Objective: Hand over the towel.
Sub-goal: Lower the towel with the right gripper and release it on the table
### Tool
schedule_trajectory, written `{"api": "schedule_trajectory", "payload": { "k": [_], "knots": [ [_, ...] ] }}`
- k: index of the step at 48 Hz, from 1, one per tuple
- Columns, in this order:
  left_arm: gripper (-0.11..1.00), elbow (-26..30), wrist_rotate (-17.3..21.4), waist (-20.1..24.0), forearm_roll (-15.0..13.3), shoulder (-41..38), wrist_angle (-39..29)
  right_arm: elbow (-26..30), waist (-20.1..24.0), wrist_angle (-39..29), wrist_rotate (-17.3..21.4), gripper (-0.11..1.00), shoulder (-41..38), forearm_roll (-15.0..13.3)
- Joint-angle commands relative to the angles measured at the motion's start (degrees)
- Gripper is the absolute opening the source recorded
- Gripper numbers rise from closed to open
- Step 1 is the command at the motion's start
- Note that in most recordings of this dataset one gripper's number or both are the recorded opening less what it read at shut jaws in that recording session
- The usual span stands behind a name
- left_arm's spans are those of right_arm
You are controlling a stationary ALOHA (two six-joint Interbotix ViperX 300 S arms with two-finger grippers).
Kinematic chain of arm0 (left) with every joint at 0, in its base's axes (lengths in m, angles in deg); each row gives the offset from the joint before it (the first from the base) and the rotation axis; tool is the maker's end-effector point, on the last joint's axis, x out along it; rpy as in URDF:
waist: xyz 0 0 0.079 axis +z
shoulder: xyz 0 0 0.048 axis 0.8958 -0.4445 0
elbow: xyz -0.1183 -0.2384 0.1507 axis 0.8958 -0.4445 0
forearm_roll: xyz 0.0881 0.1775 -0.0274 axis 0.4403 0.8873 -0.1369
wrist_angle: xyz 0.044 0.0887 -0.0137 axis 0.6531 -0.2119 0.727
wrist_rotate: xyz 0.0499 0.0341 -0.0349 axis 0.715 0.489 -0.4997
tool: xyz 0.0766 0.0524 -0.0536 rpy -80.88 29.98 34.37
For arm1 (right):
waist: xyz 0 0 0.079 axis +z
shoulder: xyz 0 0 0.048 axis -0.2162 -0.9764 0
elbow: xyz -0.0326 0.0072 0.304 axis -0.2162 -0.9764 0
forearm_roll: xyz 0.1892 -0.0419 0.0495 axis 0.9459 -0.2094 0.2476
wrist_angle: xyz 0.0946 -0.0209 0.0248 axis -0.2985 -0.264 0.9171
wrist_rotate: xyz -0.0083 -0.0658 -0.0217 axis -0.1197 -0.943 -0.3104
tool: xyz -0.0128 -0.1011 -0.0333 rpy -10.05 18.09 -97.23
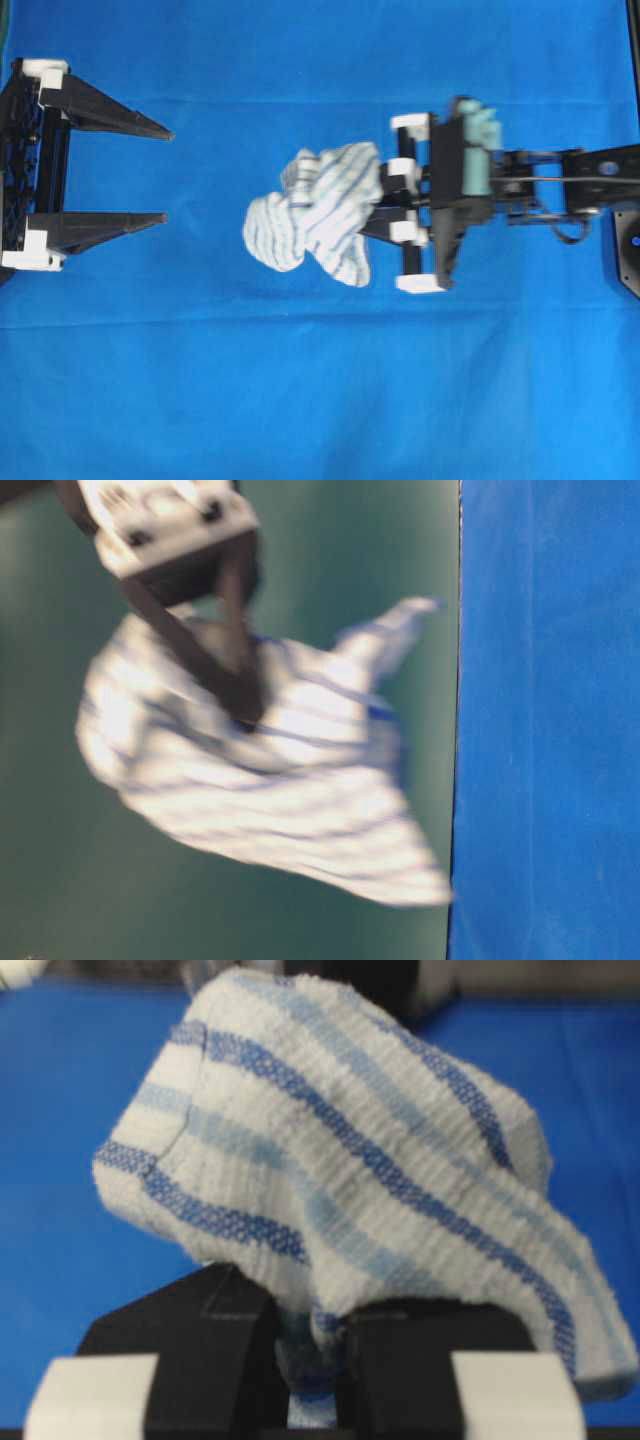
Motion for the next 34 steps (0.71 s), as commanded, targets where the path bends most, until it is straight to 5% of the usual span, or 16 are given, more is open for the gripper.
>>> {"api": "schedule_trajectory", "payload": {
  "k": [1, 13, 34],
  "knots": [
    [0.94, 0.88, -0.09, 0.0, -0.09, -0.09, 0.53, 4.57, -0.09, -6.24, 0.0, 0.11, -2.81, 0.0],
    [0.94, 0.88, -0.09, -0.09, -0.09, -0.79, 0.53, 12.13, -1.05, -17.49, 0.0, 0.11, -16.08, -0.18],
    [0.94, 1.23, -0.18, -0.09, 0.0, -2.64, 0.62, 13.36, -1.76, -19.16, 0.44, 0.11, -26.46, 0.26]
  ]
}}
